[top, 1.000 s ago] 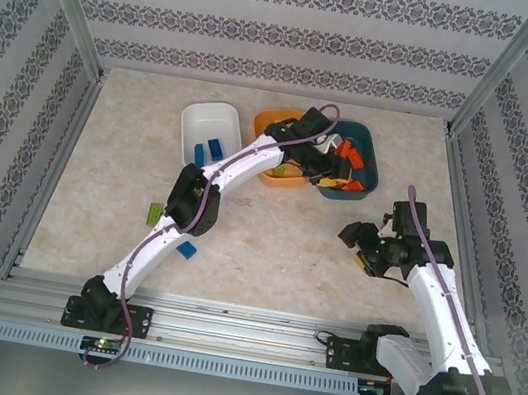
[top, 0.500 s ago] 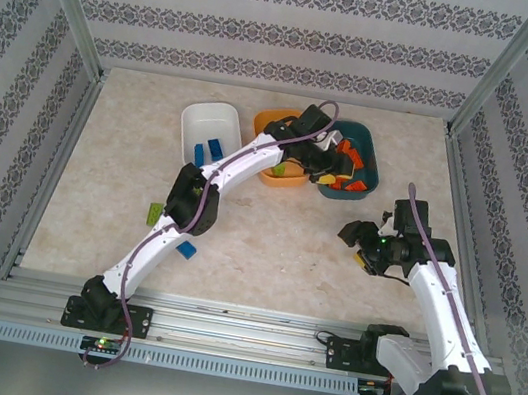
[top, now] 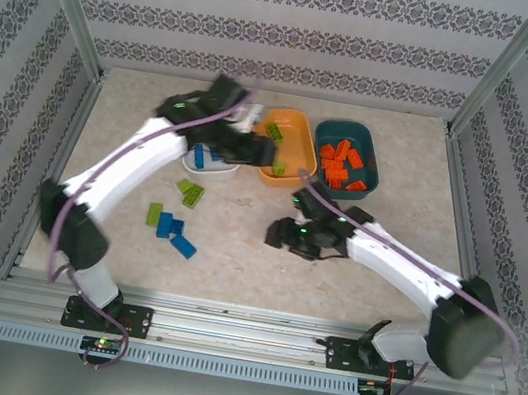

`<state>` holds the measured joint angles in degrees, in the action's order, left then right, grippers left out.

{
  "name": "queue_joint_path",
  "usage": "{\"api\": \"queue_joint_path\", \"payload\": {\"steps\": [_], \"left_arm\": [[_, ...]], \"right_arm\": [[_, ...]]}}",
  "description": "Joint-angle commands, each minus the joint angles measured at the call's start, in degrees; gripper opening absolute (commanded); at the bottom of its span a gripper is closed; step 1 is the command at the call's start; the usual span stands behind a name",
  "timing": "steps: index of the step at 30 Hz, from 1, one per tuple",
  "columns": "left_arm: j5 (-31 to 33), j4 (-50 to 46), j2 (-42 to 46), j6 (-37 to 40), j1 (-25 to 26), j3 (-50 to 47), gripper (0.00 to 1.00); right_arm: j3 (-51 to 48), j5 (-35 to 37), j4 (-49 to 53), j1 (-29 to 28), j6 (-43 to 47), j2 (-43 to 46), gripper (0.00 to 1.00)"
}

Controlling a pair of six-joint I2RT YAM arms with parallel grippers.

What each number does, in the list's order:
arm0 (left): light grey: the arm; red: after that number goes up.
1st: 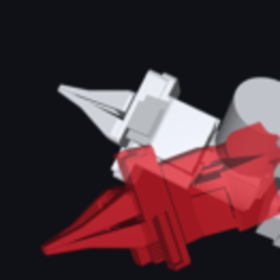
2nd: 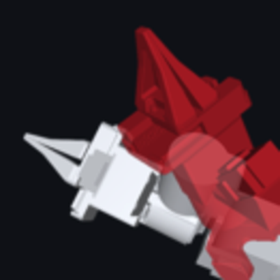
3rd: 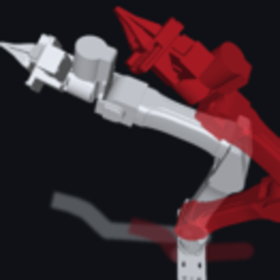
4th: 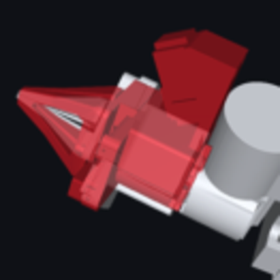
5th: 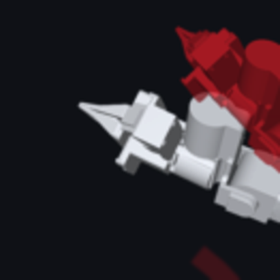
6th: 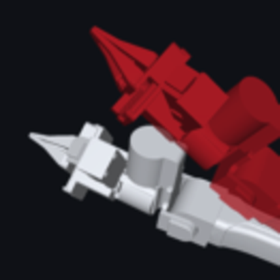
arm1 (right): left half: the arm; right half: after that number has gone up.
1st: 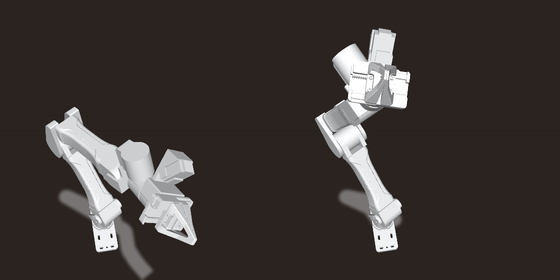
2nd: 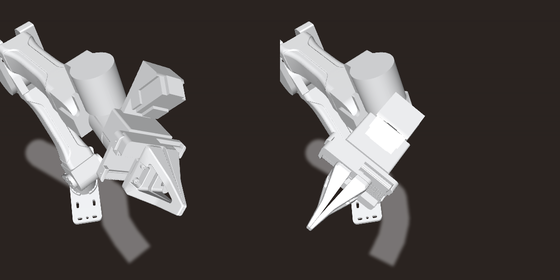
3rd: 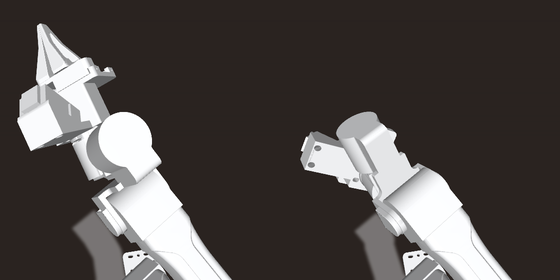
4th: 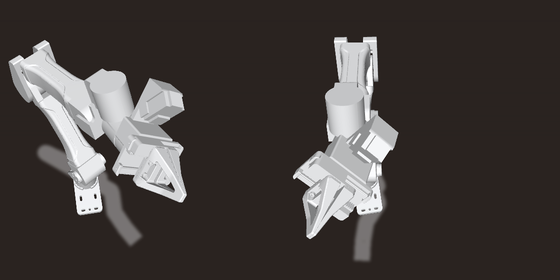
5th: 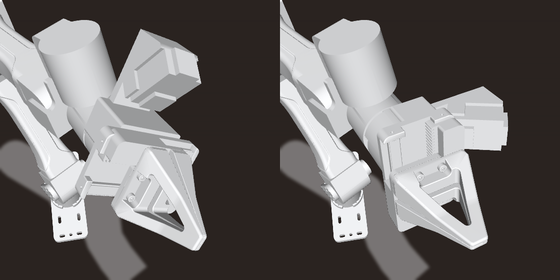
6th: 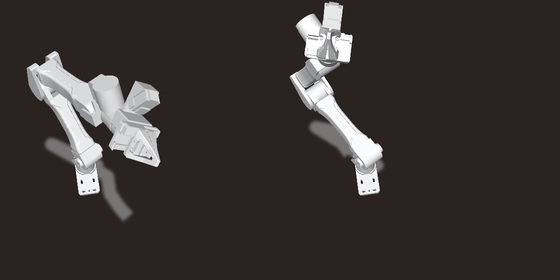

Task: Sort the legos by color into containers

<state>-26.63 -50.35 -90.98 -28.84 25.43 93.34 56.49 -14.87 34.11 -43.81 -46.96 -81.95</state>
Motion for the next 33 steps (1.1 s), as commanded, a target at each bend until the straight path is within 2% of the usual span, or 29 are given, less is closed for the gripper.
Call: {"api": "queue_joint_path", "payload": {"steps": [1, 4, 6, 7, 12, 15, 23, 26, 29, 33], "left_arm": [[2.7, 1.8, 9.9, -3.1, -8.8, -14.8, 0.63], [4.1, -3.1, 20.1, -1.2, -16.9, -22.9, 0.64], [7.4, -7.6, 24.3, 0.4, -20.2, -25.4, 0.65], [10.9, -10.4, 25.7, 1.1, -20.4, -26.0, 0.65], [18.2, -16.2, 30.8, 0.2, -21.0, -30.1, 0.70], [21.4, -18.6, 31.5, 0.4, -21.0, -30.3, 0.73], [22.6, -19.9, 32.4, 0.4, -21.0, -31.7, 0.77], [27.1, -21.4, 31.7, -0.1, -21.0, -32.0, 0.80], [31.6, -23.4, 30.2, -0.6, -21.2, -32.1, 0.87], [31.8, -24.4, 27.5, -1.0, -23.0, -33.1, 1.00]], "right_arm": [[10.6, 3.0, -1.5, -7.0, 5.6, -9.5, 0.65], [24.0, 3.8, 4.2, -13.5, 13.1, -20.9, 0.69], [32.7, 4.0, 8.6, -16.7, 17.2, -28.4, 0.71], [37.2, 4.3, 11.1, -18.0, 19.2, -31.8, 0.72], [51.6, 6.0, 19.8, -21.2, 24.3, -43.1, 0.75], [54.0, 6.6, 21.3, -21.6, 26.0, -45.8, 0.76], [56.5, 6.7, 22.3, -21.6, 27.9, -49.8, 0.80], [57.7, 5.9, 22.2, -21.7, 27.7, -51.5, 0.78], [57.6, 5.4, 20.7, -21.8, 26.9, -52.2, 0.75], [57.3, 4.9, 19.8, -21.6, 26.7, -53.5, 0.68]]}}
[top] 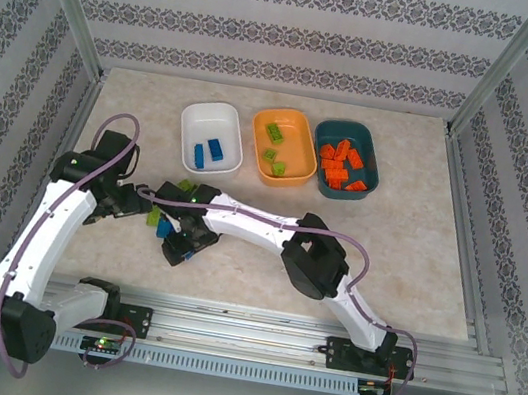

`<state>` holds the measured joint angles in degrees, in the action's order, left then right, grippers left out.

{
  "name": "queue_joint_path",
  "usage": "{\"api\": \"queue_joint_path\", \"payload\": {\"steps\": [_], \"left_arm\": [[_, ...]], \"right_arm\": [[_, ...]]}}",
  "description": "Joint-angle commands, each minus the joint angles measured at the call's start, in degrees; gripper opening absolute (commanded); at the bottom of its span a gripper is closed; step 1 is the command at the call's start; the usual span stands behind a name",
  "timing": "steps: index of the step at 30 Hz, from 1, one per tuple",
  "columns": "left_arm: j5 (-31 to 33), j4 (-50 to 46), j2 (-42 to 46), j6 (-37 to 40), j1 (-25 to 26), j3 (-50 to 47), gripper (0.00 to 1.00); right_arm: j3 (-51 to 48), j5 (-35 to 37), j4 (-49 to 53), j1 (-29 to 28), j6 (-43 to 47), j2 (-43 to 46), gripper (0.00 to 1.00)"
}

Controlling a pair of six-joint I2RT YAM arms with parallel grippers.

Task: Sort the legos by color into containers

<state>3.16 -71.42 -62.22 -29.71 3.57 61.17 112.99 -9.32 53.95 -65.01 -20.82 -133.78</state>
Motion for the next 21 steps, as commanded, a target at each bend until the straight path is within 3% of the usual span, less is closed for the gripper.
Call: {"api": "queue_joint_path", "payload": {"steps": [1, 6, 10, 17, 21], "left_arm": [[1.8, -3.4, -2.0, -0.1, -1.9, -1.2, 1.00], [0.0, -2.8, -3.6, 0.3, -4.1, -2.1, 1.00], [-3.3, -1.1, -4.5, 0.3, -6.4, -3.4, 1.00], [-8.5, 1.6, -7.1, 1.5, -9.5, -4.1, 1.00], [-10.9, 3.3, -8.1, 1.8, -9.9, -3.3, 1.00]], "right_arm": [[1.0, -0.5, 0.1, -0.3, 0.6, -2.0, 0.67], [0.4, 1.1, 0.5, 0.5, 0.6, -2.5, 0.58], [-1.1, 1.8, -0.4, 0.7, 1.0, -0.9, 0.43], [-5.2, 3.3, -1.0, 1.0, 1.4, 4.0, 0.39], [-12.0, 3.0, -0.8, 1.0, 1.3, 11.2, 0.38]]}}
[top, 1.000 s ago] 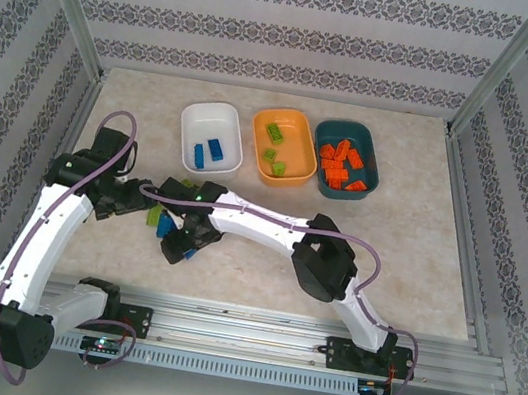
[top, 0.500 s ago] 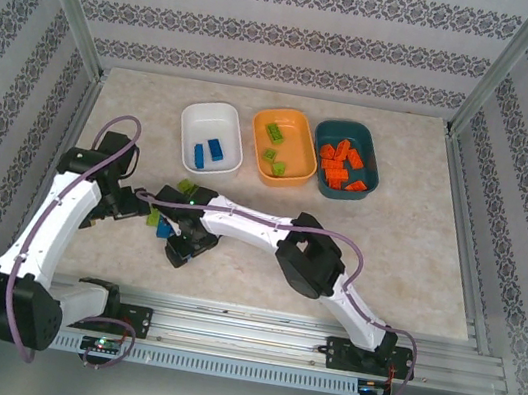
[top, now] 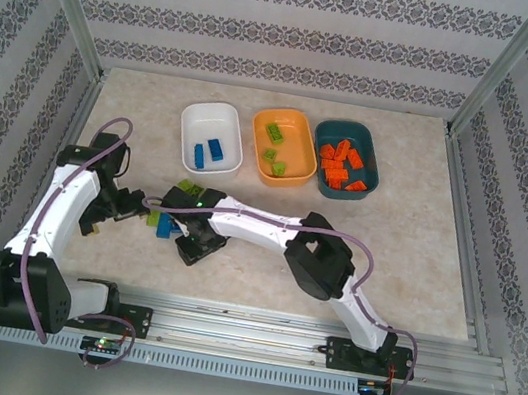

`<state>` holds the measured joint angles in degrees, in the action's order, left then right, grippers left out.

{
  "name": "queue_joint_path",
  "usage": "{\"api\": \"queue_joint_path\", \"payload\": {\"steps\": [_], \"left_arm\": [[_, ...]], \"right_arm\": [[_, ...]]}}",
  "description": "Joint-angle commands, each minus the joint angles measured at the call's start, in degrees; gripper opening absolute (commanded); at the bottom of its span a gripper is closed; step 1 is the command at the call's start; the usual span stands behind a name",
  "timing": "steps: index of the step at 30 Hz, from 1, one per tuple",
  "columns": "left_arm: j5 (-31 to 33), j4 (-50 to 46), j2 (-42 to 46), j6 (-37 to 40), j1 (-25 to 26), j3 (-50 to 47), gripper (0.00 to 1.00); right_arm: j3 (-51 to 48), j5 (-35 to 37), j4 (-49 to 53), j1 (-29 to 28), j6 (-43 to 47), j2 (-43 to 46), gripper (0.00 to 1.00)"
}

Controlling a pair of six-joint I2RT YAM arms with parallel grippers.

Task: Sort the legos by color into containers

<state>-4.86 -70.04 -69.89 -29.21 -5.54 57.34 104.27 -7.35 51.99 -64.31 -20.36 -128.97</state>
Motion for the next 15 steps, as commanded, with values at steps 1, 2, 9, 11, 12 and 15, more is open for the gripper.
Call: {"api": "queue_joint_path", "payload": {"steps": [1, 2, 9, 11, 12, 15], "left_arm": [[-3.8, 2.4, -0.7, 1.4, -0.8, 0.7, 1.00], [-5.0, 3.0, -0.9, 1.7, -0.8, 0.9, 1.00], [-10.8, 6.1, -0.8, 2.8, -0.8, 0.0, 1.00], [-11.6, 6.4, -0.3, 2.8, -0.8, -0.4, 1.00], [-12.2, 6.5, 0.1, 2.8, -0.8, -0.7, 1.00], [-14.7, 7.3, 1.6, 1.9, -0.8, -2.2, 1.00]], "right_arm": [[-5.5, 1.0, 1.3, 0.5, 0.6, 9.1, 0.38], [-7.9, 0.7, 1.1, 0.8, 0.2, 11.8, 0.38], [-15.4, -10.7, -6.1, 12.6, -9.6, 24.8, 0.40], [-12.1, -15.4, -9.0, 16.6, -13.6, 23.5, 0.40], [-10.1, -16.9, -10.0, 17.9, -15.1, 22.3, 0.40], [-0.3, -21.1, -9.7, 21.1, -18.5, 15.2, 0.39]]}}
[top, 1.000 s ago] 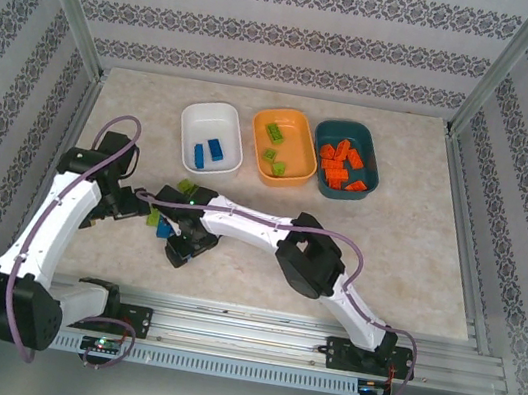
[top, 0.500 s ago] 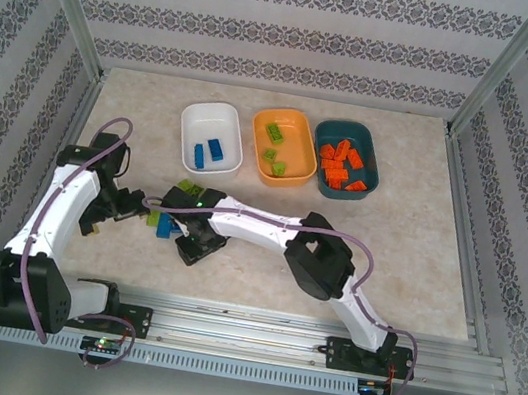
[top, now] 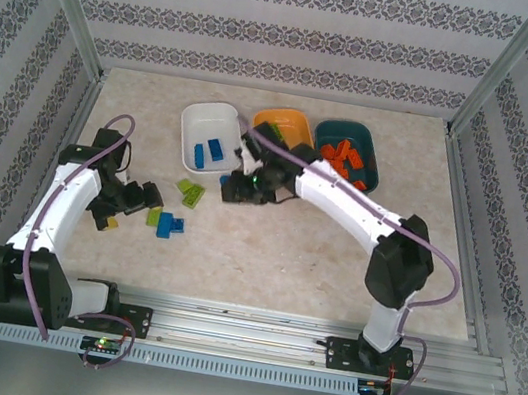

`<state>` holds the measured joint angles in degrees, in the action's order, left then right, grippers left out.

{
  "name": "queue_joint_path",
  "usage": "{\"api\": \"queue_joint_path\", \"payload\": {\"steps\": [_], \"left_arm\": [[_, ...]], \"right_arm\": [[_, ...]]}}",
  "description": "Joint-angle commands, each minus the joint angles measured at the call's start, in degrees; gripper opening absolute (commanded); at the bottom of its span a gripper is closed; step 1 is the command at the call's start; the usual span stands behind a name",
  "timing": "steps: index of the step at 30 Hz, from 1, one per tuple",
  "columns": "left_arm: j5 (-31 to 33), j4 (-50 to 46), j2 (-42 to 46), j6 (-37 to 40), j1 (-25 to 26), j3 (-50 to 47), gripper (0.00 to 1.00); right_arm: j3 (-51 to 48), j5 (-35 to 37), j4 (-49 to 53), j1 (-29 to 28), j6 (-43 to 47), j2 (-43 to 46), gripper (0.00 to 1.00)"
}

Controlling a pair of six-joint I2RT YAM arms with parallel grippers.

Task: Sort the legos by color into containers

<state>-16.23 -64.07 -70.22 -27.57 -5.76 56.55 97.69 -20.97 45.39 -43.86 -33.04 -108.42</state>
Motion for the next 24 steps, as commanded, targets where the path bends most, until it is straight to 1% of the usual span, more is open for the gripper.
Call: {"api": "queue_joint_path", "payload": {"steps": [1, 3, 7, 10, 12, 14, 16, 20, 22, 24], "left_arm": [[-4.5, 1.9, 2.5, -0.3, -0.6, -2.2, 1.00], [-6.6, 2.7, 3.2, -1.4, -0.6, -3.9, 1.00], [-10.7, 5.3, 4.6, -4.5, -0.5, -7.5, 0.96], [-12.8, 8.0, 5.0, -6.8, -0.5, -10.1, 0.91], [-13.6, 9.7, 4.7, -7.7, -0.5, -11.5, 0.88], [-14.0, 11.2, 4.2, -8.1, -0.5, -12.6, 0.83], [-13.7, 12.0, 3.6, -8.2, -0.5, -13.2, 0.81], [-12.9, 12.9, 1.9, -7.9, -0.5, -13.5, 0.76], [-12.5, 13.3, 1.2, -8.2, -0.5, -13.8, 0.71], [-12.4, 14.1, 0.4, -8.1, -0.5, -14.0, 0.69]], "right_arm": [[10.4, -8.1, -2.0, 1.4, -6.7, -8.4, 0.39], [19.2, -9.3, 1.0, 2.4, -7.5, -14.2, 0.39], [40.8, -9.3, 9.6, 3.6, -7.2, -28.1, 0.40], [50.9, -9.6, 12.5, 4.9, -9.1, -36.2, 0.41], [52.3, -10.1, 11.7, 5.9, -11.3, -38.8, 0.42], [51.7, -10.4, 9.5, 6.5, -12.7, -39.9, 0.42], [51.3, -10.3, 8.2, 6.8, -13.1, -40.2, 0.44], [51.1, -11.0, 7.2, 6.9, -12.8, -40.0, 0.51], [51.0, -11.1, 7.2, 6.7, -12.3, -39.0, 0.53], [50.7, -11.0, 7.0, 6.6, -11.8, -37.5, 0.54]]}}
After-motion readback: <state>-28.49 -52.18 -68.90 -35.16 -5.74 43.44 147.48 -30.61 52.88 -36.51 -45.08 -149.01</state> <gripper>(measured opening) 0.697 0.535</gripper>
